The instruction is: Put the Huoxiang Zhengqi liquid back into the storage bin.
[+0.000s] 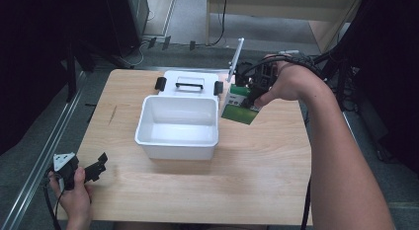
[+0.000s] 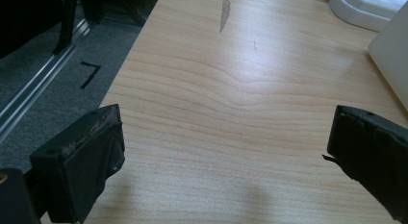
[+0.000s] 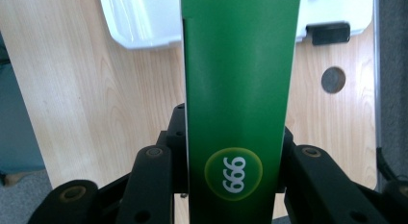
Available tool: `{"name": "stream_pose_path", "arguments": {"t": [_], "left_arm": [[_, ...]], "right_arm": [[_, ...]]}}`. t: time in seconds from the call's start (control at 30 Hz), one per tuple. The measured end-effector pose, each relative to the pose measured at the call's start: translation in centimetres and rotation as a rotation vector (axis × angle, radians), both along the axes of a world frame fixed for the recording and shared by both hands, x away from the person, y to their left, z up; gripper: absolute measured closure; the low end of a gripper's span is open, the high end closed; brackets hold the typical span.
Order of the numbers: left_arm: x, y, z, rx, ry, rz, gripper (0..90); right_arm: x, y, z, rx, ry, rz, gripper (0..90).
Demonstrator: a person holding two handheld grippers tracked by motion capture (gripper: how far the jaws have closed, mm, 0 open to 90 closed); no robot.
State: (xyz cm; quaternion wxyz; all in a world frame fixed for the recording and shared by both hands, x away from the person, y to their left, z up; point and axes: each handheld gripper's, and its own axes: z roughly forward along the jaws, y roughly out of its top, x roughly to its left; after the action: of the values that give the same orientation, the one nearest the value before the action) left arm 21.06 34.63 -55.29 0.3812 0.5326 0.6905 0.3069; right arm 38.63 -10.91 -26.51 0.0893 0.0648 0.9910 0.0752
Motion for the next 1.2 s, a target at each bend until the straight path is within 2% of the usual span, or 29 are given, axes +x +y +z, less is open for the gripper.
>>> {"name": "stream_pose_path", "arguments": {"t": [0.17,0.37,0.43,0.5,0.73,0.87,1.2], "left_arm": [[0.0,0.0,0.0,0.001,0.002,-0.001,0.0],[0.0,0.0,0.0,0.001,0.002,-0.001,0.0],[0.0,0.0,0.0,0.0,0.0,0.0,0.0],[0.0,0.0,0.0,0.001,0.002,-0.001,0.0],[0.0,0.0,0.0,-0.001,0.001,-0.003,0.0],[0.0,0.0,0.0,-0.003,-0.01,-0.007,0.0],[0.0,0.1,0.0,-0.006,-0.007,-0.013,0.0]], "right_arm": [[-0.2,1.6,0.3,0.007,-0.001,0.022,65.7],[-0.2,3.3,0.1,-0.002,0.002,0.058,65.7],[-0.4,3.9,0.0,-0.006,0.005,0.046,65.6],[-0.3,4.4,0.0,-0.002,0.0,0.07,65.6],[-0.5,6.4,-0.4,0.004,0.007,0.084,65.6],[-0.4,7.5,-0.6,0.011,0.006,0.111,65.5],[-0.3,9.4,-2.0,-0.025,0.012,0.137,65.3]]}}
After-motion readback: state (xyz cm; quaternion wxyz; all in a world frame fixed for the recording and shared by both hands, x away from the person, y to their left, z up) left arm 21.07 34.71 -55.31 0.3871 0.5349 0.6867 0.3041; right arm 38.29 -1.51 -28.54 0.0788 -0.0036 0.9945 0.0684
